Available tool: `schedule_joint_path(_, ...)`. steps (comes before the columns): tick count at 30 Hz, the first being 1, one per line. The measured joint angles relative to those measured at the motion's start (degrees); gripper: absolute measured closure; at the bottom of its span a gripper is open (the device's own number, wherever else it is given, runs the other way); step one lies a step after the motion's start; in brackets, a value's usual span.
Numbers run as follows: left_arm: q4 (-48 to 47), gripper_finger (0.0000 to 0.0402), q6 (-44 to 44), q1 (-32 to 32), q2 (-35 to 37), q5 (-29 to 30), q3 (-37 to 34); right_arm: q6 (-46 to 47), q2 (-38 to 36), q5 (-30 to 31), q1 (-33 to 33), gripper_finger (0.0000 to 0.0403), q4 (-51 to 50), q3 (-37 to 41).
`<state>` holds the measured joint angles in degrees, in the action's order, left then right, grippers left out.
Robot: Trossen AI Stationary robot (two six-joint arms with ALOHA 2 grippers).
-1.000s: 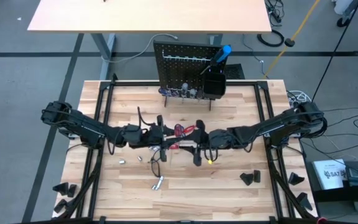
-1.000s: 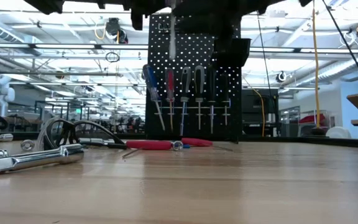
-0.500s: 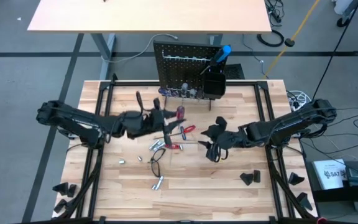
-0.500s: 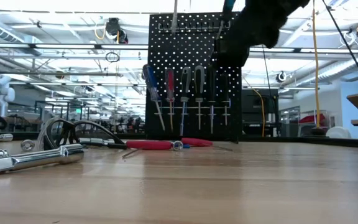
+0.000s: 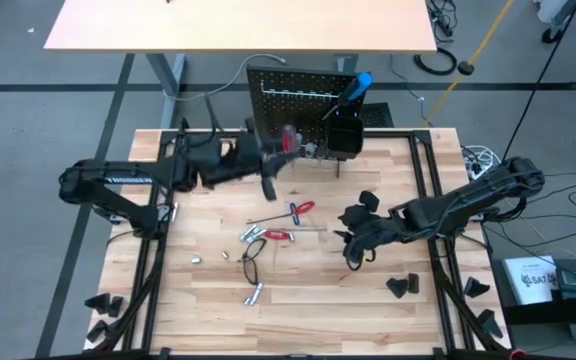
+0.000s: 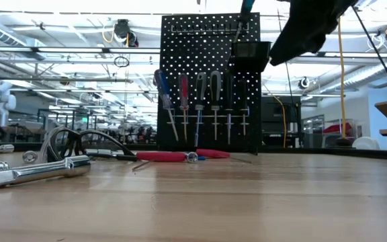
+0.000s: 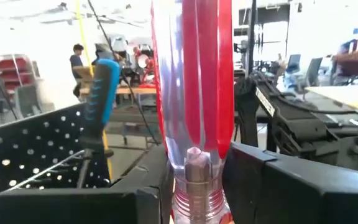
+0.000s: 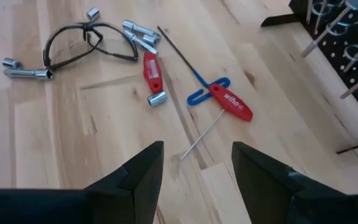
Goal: Hang tools onto peg board
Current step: Hang the red screwdriver onto the peg board
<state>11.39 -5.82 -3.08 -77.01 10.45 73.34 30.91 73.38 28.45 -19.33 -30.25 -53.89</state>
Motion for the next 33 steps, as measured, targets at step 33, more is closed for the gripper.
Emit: schedule_joint_path(33, -13.09, 0.0301, 5.44, -15.73, -25.56, -7.14, 30.41, -0.21, -0.61, 4.76, 0.59, 0.0218, 0.55, 0.0)
